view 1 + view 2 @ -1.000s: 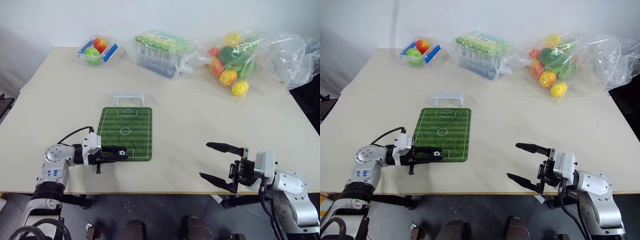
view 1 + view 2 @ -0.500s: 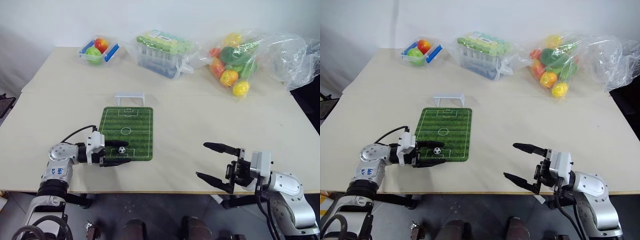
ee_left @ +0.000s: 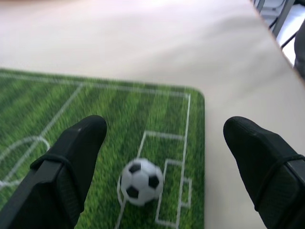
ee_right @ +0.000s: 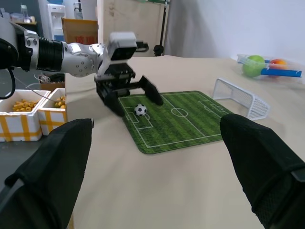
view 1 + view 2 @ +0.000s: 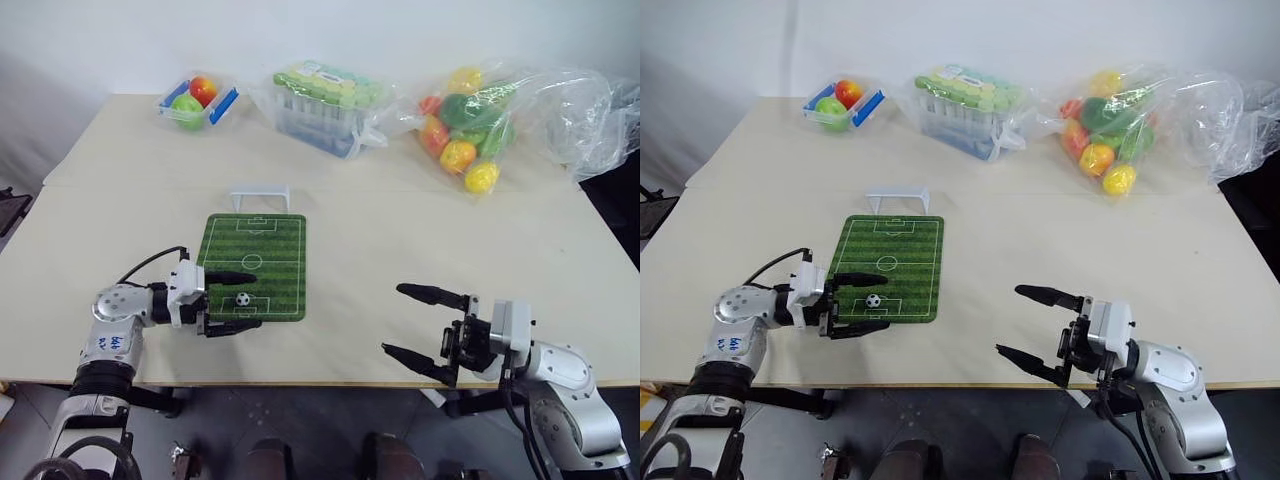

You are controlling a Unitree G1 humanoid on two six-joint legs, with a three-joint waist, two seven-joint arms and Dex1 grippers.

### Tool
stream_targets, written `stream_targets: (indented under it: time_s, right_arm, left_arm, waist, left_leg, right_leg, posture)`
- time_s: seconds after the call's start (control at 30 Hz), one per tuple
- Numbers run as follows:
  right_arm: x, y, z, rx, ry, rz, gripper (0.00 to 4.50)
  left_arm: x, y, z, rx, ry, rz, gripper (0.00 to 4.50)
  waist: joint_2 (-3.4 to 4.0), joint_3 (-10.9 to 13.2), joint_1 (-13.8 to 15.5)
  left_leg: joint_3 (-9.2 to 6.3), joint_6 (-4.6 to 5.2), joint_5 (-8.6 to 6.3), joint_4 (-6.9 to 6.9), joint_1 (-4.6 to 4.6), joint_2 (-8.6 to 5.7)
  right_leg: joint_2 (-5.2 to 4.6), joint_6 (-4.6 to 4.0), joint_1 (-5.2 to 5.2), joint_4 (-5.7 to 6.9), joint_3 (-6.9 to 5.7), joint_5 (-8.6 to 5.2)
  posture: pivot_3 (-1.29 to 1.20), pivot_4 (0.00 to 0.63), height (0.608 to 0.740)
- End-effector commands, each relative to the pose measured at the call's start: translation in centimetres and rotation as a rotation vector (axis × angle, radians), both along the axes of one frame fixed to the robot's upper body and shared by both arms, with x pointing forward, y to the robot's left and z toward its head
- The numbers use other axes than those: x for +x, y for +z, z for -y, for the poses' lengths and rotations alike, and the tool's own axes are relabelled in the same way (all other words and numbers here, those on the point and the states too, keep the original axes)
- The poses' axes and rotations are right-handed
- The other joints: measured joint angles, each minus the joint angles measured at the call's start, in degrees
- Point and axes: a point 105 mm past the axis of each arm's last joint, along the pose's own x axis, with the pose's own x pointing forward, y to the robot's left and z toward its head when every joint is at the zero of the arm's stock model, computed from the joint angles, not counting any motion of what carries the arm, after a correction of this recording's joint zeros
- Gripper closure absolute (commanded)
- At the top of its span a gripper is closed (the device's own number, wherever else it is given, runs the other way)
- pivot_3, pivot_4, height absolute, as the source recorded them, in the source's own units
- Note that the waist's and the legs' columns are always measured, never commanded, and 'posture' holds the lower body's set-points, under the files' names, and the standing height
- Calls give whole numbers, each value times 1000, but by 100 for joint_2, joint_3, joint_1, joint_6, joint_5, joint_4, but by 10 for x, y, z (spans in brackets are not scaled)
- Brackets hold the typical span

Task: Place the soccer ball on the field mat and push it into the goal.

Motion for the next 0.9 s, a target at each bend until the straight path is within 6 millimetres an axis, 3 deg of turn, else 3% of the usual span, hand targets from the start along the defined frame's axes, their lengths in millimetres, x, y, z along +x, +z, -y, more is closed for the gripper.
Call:
stream_targets:
  time_s: [0.03,0.13,0.23,0.33,0.47,0.63,0.9]
  right_arm:
    - [-3,7,0,14,12,28,0]
    - [-2,7,5,4,9,30,0]
    - [-2,9,10,-4,7,40,0]
    - [-3,12,9,-7,34,77,0]
    - [-5,13,3,-3,71,116,0]
    - [-5,11,2,-10,90,111,0]
    - [-9,8,1,-6,79,92,0]
  left_arm:
    - [-9,44,-21,-50,42,87,31]
    - [-22,58,-40,-21,49,59,31]
    - [-44,53,-59,34,21,-21,638]
    - [-59,24,-66,107,-12,-116,1573]
    - [-70,-2,-54,138,-86,-160,2860]
    - [-56,-8,-28,76,-108,-128,4446]
    - [-30,-14,-12,57,-104,-110,4446]
  waist:
    - [-3,2,-20]
    - [-2,2,-48]
    - [3,3,-79]
    - [4,5,-93]
    - [4,5,-85]
    - [5,5,-7]
    - [4,5,4]
  left_leg:
    - [0,-1,0,0,0,2]
    - [0,-2,-2,0,2,5]
    - [2,-2,-6,-2,4,5]
    - [4,0,-10,-2,6,6]
    - [4,0,-11,-1,4,6]
    - [5,0,-11,2,4,6]
    - [9,0,-11,4,4,6]
  right_leg:
    - [2,0,-1,1,0,0]
    - [4,-1,-1,1,1,-1]
    - [4,-2,-1,0,4,-1]
    - [4,-3,-1,-1,5,-2]
    - [5,-3,-1,-1,5,-2]
    - [5,-3,-1,1,5,-2]
    - [7,-3,-1,1,5,-1]
  posture:
    - [0,150,740]
    - [0,150,740]
    - [0,150,740]
    - [0,150,740]
    - [0,150,740]
    - [0,150,740]
    - [0,150,740]
